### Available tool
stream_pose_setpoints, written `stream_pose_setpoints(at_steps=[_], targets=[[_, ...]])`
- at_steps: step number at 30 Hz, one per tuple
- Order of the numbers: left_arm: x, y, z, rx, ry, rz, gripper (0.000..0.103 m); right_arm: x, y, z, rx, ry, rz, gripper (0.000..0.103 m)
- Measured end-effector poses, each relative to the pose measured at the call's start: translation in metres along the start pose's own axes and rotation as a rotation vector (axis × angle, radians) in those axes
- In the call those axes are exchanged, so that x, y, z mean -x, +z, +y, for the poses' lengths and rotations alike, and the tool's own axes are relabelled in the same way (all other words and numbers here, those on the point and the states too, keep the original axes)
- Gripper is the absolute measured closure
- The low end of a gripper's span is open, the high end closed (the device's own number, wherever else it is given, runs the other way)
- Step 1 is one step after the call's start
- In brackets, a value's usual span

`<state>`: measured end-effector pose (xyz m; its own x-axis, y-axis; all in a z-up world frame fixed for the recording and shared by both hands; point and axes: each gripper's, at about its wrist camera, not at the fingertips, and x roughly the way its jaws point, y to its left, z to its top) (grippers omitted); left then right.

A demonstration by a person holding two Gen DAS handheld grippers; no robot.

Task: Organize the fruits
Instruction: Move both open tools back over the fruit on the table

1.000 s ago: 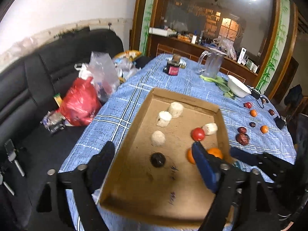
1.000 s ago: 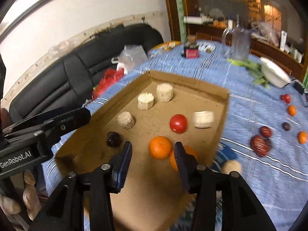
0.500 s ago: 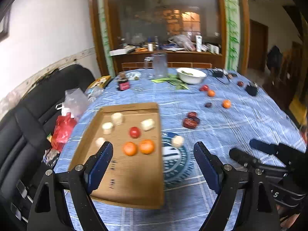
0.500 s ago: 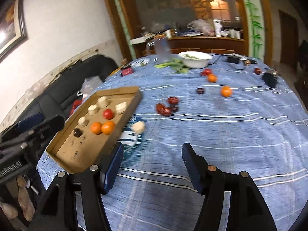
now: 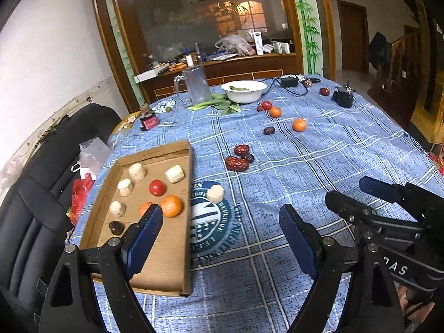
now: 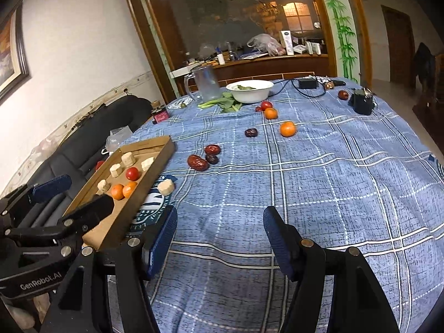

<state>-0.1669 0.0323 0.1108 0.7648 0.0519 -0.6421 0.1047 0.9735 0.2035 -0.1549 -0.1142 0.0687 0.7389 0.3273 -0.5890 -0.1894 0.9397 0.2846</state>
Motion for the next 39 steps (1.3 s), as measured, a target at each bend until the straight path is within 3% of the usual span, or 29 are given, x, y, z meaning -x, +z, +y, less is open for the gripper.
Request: stream_pose_setpoints(at_steps=[14, 20, 25, 35, 39], targets=[[-0.035, -0.012, 0.011, 0.039, -0.047, 0.086, 0.018, -0.025, -0.006, -0.003, -0.014, -0.007, 0.055, 0.034], [-0.059, -0.022, 0.029, 0.125, -0.096, 0.145, 0.018, -0.041, -0.009, -0.008, -0.028, -0.002, 0.098, 0.034], [-0.065, -0.023, 0.048, 0.210, -0.127, 0.127, 0.018, -0.051, 0.009, -0.009, -0.030, 0.021, 0.122, 0.034], [-0.077, -0.024, 0.072, 0.285, -0.176, 0.115, 0.018, -0.139, 0.054, 0.018, 0.083, 0.070, 0.236, 0.034], [-0.081, -0.026, 0.079, 0.298, -0.201, 0.116, 0.018, -0.167, 0.066, 0.036, 0.146, 0.060, 0.233, 0.035]])
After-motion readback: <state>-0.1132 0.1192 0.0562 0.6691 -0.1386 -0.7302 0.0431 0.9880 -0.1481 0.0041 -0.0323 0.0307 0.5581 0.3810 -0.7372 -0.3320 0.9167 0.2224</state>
